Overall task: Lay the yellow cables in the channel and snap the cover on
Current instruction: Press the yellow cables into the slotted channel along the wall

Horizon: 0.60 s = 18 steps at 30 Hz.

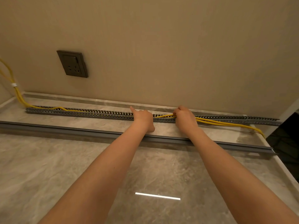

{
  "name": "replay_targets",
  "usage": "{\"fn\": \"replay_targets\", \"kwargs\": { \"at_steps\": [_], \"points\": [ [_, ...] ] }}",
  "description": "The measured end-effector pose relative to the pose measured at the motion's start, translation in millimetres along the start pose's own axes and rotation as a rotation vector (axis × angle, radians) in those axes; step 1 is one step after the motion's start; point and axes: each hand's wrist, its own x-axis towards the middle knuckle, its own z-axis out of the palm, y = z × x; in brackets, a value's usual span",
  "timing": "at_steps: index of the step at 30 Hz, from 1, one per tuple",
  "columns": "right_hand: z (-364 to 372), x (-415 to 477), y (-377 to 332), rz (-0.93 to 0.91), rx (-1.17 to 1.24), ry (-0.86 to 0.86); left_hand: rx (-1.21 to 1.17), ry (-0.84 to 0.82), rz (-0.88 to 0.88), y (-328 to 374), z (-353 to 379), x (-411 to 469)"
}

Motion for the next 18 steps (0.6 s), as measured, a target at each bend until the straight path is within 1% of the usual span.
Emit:
{"fn": "replay_targets", "kwargs": {
  "at_steps": [2, 4, 8, 13, 15, 18],
  "points": [
    [0, -1, 3, 0.000, 0.036, 0.009, 0.030, 0.007, 0.004, 2, 1, 2],
    [0, 0, 6, -0.005, 0.054, -0.026, 0.065, 0.002, 0.001, 3, -1, 3],
    [0, -2, 11, -0.038, 0.003, -0.108, 0.186, -0.018, -0.024, 14, -2, 4],
    [2, -5, 7, -0.056, -0.055, -0.153, 0.234, -0.043, -0.103, 32, 7, 2],
    [2, -4, 5, -0.050, -0.071, -0.164, 0.214, -0.024, -0.077, 37, 2, 1],
    [6, -6, 7, -0.052, -0.103, -0.144, 0.141, 0.093, 0.076, 50, -3, 1]
  ]
}}
